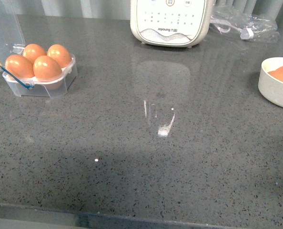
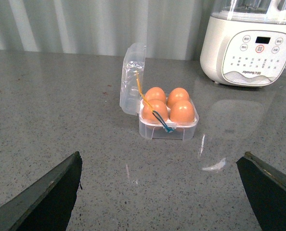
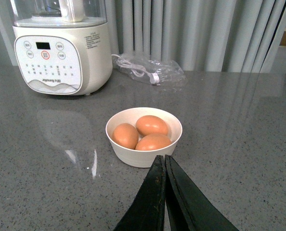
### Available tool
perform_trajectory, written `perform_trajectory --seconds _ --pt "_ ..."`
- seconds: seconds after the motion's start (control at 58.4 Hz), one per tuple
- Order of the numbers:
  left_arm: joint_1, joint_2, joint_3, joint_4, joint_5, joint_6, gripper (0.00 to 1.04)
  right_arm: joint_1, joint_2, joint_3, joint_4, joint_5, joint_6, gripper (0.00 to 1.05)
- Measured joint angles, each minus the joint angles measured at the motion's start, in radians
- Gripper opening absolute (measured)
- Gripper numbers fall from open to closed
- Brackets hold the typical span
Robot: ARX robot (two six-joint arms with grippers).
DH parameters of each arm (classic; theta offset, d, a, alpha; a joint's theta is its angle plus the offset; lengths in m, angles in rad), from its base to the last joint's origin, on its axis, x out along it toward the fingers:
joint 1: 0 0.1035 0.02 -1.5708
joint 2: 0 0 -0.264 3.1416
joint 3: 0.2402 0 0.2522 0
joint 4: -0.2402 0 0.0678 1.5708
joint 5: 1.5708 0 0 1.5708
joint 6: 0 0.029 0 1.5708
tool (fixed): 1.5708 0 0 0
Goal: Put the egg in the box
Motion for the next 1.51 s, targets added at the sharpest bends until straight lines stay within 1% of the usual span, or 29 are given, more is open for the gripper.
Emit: perform_trajectory --seconds 0.069,0.12,0.223,0.788,0.823,0.891,1.148,1.165,1.183,1.234,1.285,1.302,1.388,1.508 --pt "0.0 0.0 0.0 0.0 0.0 0.0 0.98 0.0 -0.029 -0.008 -0.022 0.0 0.0 0.03" --pt "0.0 0.0 0.0 0.0 0.0 0.0 0.98 0.0 -0.04 -0.029 0.0 0.0 0.0 0.03" --pt "0.0 0.0 0.0 0.0 0.0 0.0 0.98 0.0 -0.068 -0.039 -0.019 0.0 0.0 0.03" --pt "0.0 0.0 0.0 0.0 0.0 0.0 0.98 0.0 -0.266 -0.039 -0.214 0.0 0.0 0.03" --pt "0.0 0.0 0.0 0.0 0.0 0.0 0.98 0.0 -0.299 -0.038 -0.251 0.0 0.0 0.03" --pt "0.0 0.0 0.0 0.0 0.0 0.0 0.98 0.0 -0.4 -0.038 -0.383 0.0 0.0 0.03" --pt "0.0 -0.001 0.0 0.0 0.0 0.0 0.98 0.0 -0.439 -0.038 -0.394 -0.001 0.0 0.03" --pt "0.0 -0.001 0.0 0.0 0.0 0.0 0.98 0.0 -0.439 -0.038 -0.394 0.0 -0.001 0.04" --pt "0.0 -0.001 0.0 0.0 0.0 0.0 0.98 0.0 -0.439 -0.038 -0.394 0.0 0.0 0.07" --pt "0.0 -0.001 0.0 0.0 0.0 0.0 0.98 0.0 -0.439 -0.038 -0.394 0.0 0.0 0.14" --pt "0.0 -0.001 0.0 0.0 0.0 0.0 0.98 0.0 -0.439 -0.038 -0.394 0.0 0.0 0.23" --pt "0.0 -0.001 0.0 0.0 0.0 0.0 0.98 0.0 -0.439 -0.038 -0.394 0.0 0.0 0.24" --pt "0.0 -0.001 0.0 0.0 0.0 0.0 0.98 0.0 -0.439 -0.038 -0.394 0.0 0.0 0.4" --pt "0.0 -0.001 0.0 0.0 0.0 0.0 0.98 0.0 -0.439 -0.038 -0.394 0.0 0.0 0.59"
